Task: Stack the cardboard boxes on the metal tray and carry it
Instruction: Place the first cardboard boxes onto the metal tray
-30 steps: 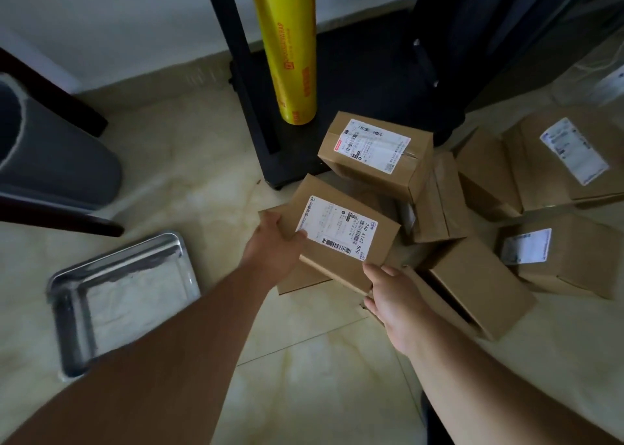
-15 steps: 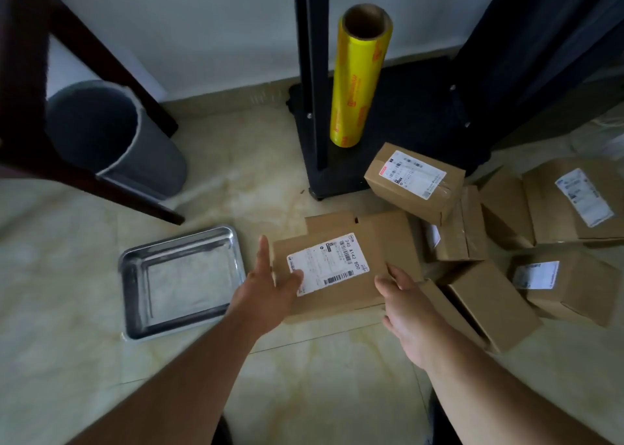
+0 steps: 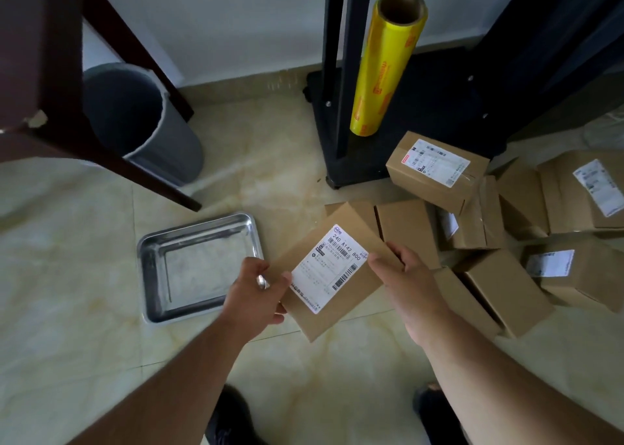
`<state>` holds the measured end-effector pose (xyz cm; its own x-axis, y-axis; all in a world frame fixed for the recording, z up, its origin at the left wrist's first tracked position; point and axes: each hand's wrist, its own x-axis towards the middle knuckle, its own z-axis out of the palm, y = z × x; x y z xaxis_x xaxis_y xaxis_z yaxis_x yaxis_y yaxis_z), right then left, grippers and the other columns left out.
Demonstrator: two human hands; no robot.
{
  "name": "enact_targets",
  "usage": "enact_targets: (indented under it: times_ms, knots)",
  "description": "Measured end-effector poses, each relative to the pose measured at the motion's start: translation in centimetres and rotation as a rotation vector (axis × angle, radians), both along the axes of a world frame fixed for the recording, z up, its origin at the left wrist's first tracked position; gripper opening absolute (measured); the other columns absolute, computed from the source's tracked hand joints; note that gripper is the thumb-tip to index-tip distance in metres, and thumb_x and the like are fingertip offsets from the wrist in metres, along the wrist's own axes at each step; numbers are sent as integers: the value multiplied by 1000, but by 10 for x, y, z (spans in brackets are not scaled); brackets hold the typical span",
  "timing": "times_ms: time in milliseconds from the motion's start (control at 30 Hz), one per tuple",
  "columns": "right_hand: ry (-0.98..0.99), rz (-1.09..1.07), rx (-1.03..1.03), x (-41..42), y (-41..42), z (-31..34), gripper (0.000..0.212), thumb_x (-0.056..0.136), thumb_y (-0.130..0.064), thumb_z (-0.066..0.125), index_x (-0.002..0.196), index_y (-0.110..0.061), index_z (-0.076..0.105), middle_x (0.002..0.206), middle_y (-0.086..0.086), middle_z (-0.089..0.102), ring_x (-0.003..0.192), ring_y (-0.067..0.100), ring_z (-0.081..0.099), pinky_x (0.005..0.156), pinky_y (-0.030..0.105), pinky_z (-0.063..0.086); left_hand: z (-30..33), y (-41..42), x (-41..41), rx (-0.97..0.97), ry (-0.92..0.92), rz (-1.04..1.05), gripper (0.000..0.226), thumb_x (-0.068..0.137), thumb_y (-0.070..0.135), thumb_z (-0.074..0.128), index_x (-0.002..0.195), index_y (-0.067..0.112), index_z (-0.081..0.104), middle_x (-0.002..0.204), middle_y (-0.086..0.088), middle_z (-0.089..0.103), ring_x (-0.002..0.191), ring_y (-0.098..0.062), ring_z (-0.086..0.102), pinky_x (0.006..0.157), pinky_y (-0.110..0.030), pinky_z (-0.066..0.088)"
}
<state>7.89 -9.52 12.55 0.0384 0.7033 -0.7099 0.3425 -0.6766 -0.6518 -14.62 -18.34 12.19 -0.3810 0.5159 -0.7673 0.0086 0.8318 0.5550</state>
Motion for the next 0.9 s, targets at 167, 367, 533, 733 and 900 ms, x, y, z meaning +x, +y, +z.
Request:
enact_targets:
  times_ms: [167, 367, 533, 733, 900]
  knots:
    - [34, -59, 1, -23, 4, -3, 37, 89, -29, 76, 121, -35, 59, 106, -6, 73, 94, 14, 70, 81, 36, 56, -15, -7, -10, 31, 19, -144, 48, 93, 39, 74, 133, 28, 50, 118, -1, 65, 77, -23, 78, 63, -40, 66]
    - [-53, -13, 4, -45, 11, -12, 100, 66, -58, 83, 150, -41, 31, 123, -6, 67, 105, 21, 72, 91, 49, 61, -31, -18, -13, 94, 10, -160, 62, 89, 35, 79, 144, 40, 51, 130, 7, 50, 94, -24, 72, 62, -36, 66]
    - [-112, 31, -48, -62, 5, -21, 66, 67, -62, 82, 116, -22, 66, 101, -6, 78, 92, 16, 75, 82, 39, 62, -43, -33, -15, 93, -84, -65, 51, 91, 31, 77, 133, 40, 50, 125, 7, 63, 95, -24, 73, 66, -40, 67]
    - [30, 142, -103, -92, -23, -32, 47, 92, -37, 74, 134, -37, 54, 115, -16, 74, 103, 9, 70, 92, 39, 57, -49, -54, -20, 113, -177, 149, 44, 93, 25, 78, 125, 36, 49, 122, 20, 57, 94, -23, 75, 70, -42, 67]
    - [-39, 198, -89, -118, -42, -40, 38, 91, -30, 73, 125, -24, 57, 111, -9, 73, 90, 5, 68, 66, 24, 49, -56, -73, -30, 102, -154, 241, 45, 91, 29, 79, 127, 33, 51, 124, 17, 59, 87, -27, 78, 71, -50, 66]
